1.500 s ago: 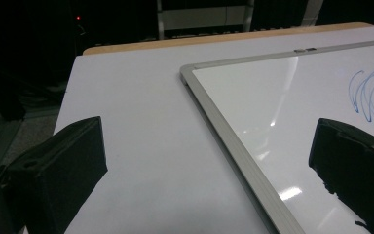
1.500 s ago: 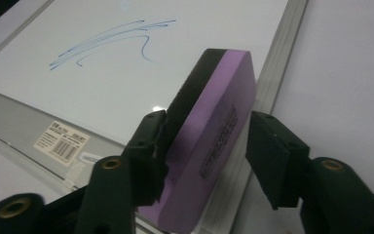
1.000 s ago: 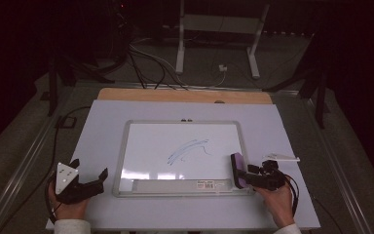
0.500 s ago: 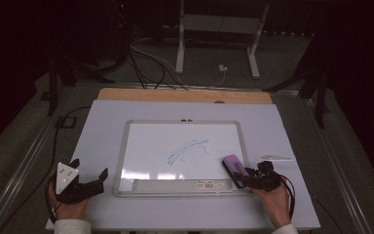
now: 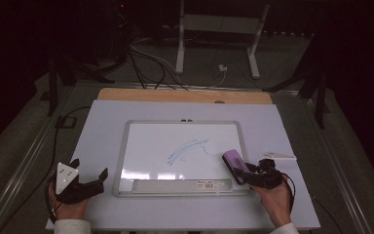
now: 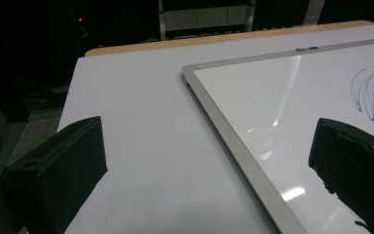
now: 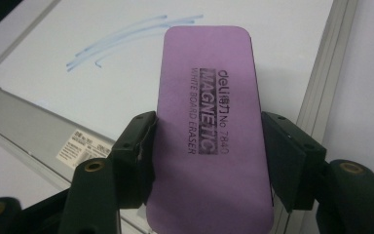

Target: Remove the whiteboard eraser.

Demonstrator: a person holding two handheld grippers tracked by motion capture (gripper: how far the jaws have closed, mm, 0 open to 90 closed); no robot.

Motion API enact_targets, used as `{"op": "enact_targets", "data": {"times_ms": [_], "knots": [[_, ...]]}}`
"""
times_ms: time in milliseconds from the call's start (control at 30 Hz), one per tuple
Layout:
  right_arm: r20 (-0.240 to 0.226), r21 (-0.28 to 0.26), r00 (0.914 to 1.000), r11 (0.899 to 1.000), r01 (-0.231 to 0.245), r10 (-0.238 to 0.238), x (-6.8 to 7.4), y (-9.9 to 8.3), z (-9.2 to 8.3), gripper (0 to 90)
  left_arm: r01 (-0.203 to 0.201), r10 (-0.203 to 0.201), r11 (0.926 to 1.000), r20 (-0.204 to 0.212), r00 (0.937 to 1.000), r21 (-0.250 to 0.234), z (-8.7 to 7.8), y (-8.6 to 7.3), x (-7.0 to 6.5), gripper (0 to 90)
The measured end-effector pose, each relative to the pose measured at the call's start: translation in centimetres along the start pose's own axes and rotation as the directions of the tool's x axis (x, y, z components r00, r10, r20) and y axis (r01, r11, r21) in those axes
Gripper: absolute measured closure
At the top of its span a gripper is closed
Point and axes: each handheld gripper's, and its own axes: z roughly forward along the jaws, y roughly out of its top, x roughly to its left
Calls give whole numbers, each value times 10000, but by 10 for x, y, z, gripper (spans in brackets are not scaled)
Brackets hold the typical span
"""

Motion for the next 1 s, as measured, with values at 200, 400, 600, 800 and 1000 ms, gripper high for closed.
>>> {"op": "enact_targets", "data": {"times_ms": [200, 400, 600, 800, 1000], "knots": [[34, -419, 10000, 9991, 59, -58, 2, 8, -7, 411, -34, 34, 10000, 2, 10000, 12, 0, 0, -1, 11], [56, -635, 9998, 9978, 174, -171, 5, 17, -10, 411, -42, 42, 10000, 1, 10000, 1, 0, 0, -1, 11], [128, -768, 9994, 9965, 336, -327, 8, 25, -10, 411, -36, 36, 10000, 11, 10000, 0, 0, 0, -1, 11], [178, -936, 9990, 9946, 437, -422, 10, 34, -8, 411, -56, 56, 10000, 7, 10000, 26, 1, 0, -1, 11], [251, -1047, 9987, 9934, 461, -437, 11, 41, -3, 411, -84, 84, 10000, 13, 10000, 49, 1, -1, -1, 11]]}}
